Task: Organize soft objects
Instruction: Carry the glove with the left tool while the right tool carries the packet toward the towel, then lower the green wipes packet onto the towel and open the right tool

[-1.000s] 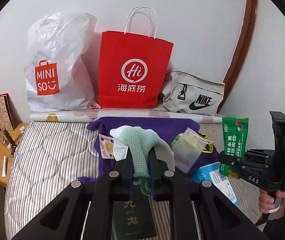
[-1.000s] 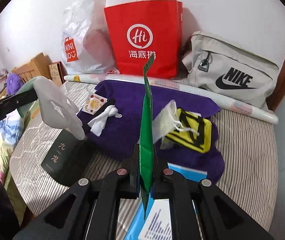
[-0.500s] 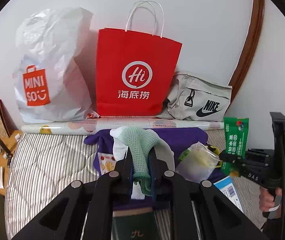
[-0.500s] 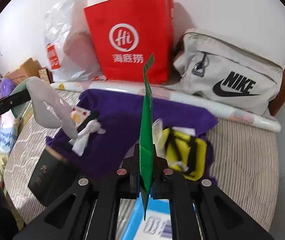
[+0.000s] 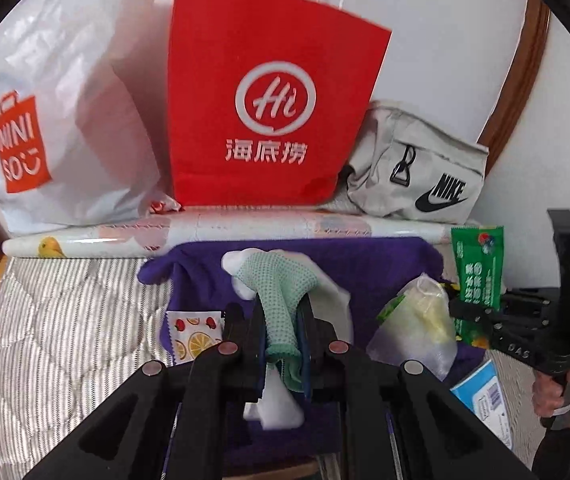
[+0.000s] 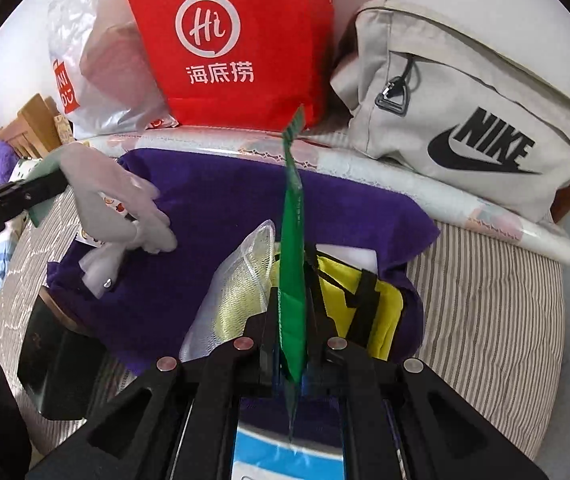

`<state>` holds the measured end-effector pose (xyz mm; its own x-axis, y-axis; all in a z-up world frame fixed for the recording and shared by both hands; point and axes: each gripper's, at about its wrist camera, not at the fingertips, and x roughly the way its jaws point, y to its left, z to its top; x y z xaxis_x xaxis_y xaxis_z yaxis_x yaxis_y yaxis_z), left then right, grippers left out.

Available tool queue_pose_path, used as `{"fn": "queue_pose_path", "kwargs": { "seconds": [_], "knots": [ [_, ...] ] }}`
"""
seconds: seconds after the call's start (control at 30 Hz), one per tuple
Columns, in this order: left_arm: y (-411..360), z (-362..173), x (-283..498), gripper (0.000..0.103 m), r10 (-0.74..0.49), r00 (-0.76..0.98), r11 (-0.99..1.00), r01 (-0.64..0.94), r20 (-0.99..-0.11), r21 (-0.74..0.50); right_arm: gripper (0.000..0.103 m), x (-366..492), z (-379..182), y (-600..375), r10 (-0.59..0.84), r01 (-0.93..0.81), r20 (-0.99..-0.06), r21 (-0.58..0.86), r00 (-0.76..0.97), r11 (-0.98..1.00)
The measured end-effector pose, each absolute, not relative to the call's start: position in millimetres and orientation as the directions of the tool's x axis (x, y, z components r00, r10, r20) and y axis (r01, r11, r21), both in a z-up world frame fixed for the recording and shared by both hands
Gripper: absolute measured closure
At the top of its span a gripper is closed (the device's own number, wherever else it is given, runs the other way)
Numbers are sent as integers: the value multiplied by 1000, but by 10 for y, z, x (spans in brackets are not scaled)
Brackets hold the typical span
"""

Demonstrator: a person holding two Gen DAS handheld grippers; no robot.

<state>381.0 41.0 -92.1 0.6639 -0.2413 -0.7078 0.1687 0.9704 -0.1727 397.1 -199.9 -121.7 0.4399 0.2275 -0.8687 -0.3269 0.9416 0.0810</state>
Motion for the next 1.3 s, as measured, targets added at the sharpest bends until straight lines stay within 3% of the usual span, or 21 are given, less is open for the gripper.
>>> {"fn": "queue_pose_path", "kwargs": {
  "seconds": [0.37, 0.5, 0.53, 0.6, 0.7, 0.83, 1.07, 1.3],
  "knots": [
    [361, -1137, 3888, 90, -245, 623, 969, 172, -743, -176, 93, 3996, -1183, -1952, 230, -377, -871, 56, 435, 925],
    [364, -1175, 3894, 90, -244, 616, 970, 170, -749, -176, 73, 3982, -1152, -1978, 235, -373, -865, 60, 443, 926],
    [365, -1177, 3895, 90, -245, 615, 969, 170, -749, -177, 73, 3979, -1143, -1983, 240, -373, -861, 63, 449, 926],
    [365, -1181, 3891, 90, -248, 614, 969, 171, -750, -180, 75, 3977, -1149, -1980, 259, -380, -856, 80, 447, 921],
    [369, -1184, 3885, 90, -247, 612, 969, 173, -752, -177, 92, 3969, -1151, -1971, 261, -379, -850, 79, 457, 922],
    [385, -1195, 3874, 90, -241, 609, 970, 170, -755, -173, 95, 3959, -1134, -1989, 257, -374, -848, 76, 464, 924],
    [409, -1225, 3878, 89, -237, 604, 971, 162, -761, -174, 94, 3897, -1103, -2047, 246, -374, -851, 63, 465, 925],
    [373, -1254, 3860, 88, -230, 595, 973, 170, -771, -158, 85, 3848, -1063, -2088, 233, -366, -850, 51, 473, 929]
  ]
}}
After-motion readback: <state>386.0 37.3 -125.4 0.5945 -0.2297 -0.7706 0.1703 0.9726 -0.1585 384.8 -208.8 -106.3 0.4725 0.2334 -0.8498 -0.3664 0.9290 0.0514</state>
